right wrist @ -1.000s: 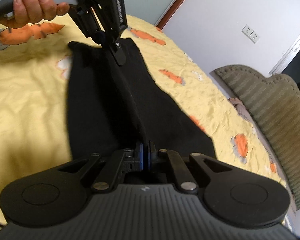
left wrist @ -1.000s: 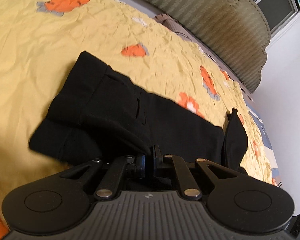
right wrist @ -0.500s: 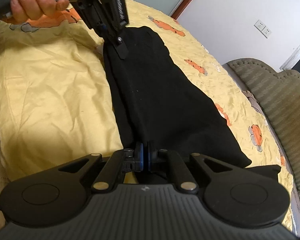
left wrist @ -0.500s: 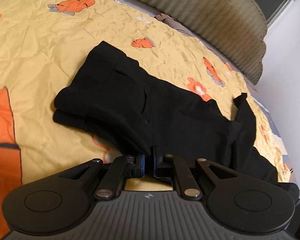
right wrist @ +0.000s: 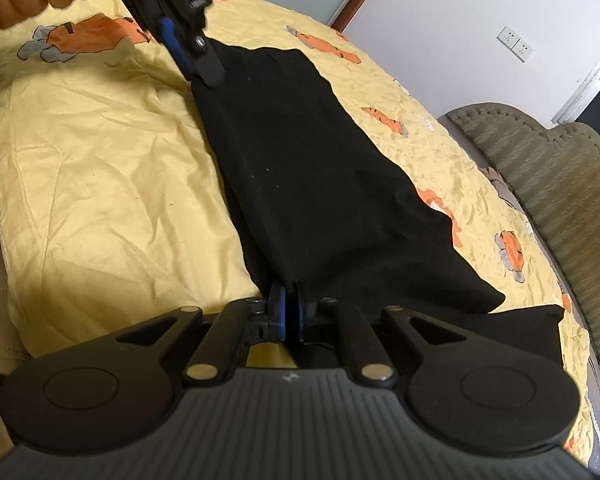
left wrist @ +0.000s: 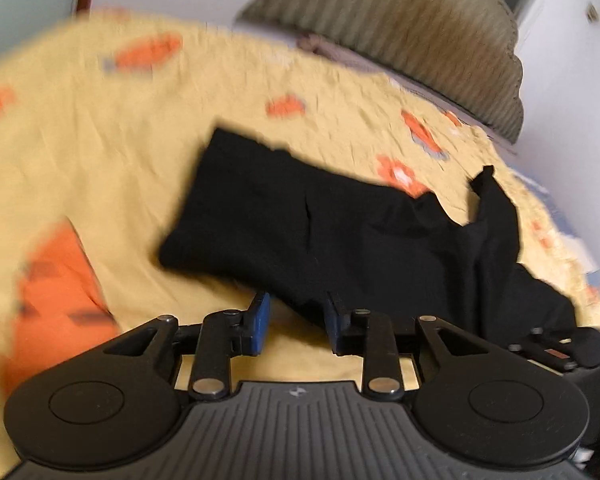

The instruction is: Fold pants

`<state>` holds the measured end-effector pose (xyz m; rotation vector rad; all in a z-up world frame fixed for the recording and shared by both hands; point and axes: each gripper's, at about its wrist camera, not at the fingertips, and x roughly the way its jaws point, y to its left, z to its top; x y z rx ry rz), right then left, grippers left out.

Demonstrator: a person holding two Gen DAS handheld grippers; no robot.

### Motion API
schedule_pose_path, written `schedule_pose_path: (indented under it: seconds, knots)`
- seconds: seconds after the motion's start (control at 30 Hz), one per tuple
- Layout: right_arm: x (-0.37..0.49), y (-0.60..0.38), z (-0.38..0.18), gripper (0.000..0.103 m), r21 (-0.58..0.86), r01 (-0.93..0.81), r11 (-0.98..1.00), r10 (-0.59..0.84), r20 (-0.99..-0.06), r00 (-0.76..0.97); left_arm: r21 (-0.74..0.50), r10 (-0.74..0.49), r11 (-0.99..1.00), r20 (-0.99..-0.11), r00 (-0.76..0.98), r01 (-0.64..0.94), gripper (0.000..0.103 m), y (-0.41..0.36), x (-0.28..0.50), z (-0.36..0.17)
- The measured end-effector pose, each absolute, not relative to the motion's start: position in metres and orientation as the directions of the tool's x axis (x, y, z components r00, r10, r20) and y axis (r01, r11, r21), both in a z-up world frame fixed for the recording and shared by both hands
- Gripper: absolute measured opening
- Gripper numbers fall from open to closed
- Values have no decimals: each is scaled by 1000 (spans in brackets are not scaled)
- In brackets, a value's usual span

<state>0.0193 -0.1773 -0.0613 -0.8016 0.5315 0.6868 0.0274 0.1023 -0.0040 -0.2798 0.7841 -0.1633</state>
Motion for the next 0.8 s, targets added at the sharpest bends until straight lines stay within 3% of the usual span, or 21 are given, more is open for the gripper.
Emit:
schedule_pose_path:
  seconds: [0.1,0.23,0.4,0.47,0.57,0.7,0.8]
  knots:
    - [11,-186,-54,17,-447,-731,515,363,-659,659,-232,-224,968,-612,758,99,29,87,29,19]
    - [6,-211,-31,20,-366,-704,609,408,-617,673,-207,-262,963,-567,781,174,64,46,51,29]
    - [32,-246,-27,20,-224,-525,821,330,-566,756,-131,-337,938,-557,759,320,65,-27,76,12]
    - [46,-265,-39,28,-159,-437,885,265,-601,754,-76,-317,937,-595,739,341,64,-47,82,-5]
    - [51,-294,-58,32,-28,-380,924,264,-674,690,-55,-301,934,-653,695,352,64,-59,86,-34]
    - [29,-342,-46,36,53,-268,962,245,-602,760,-63,-282,943,-672,685,326,65,-61,89,-53]
    - [13,-420,-44,42,221,33,975,88,-517,851,-18,-267,941,-653,709,338,71,-65,81,-57]
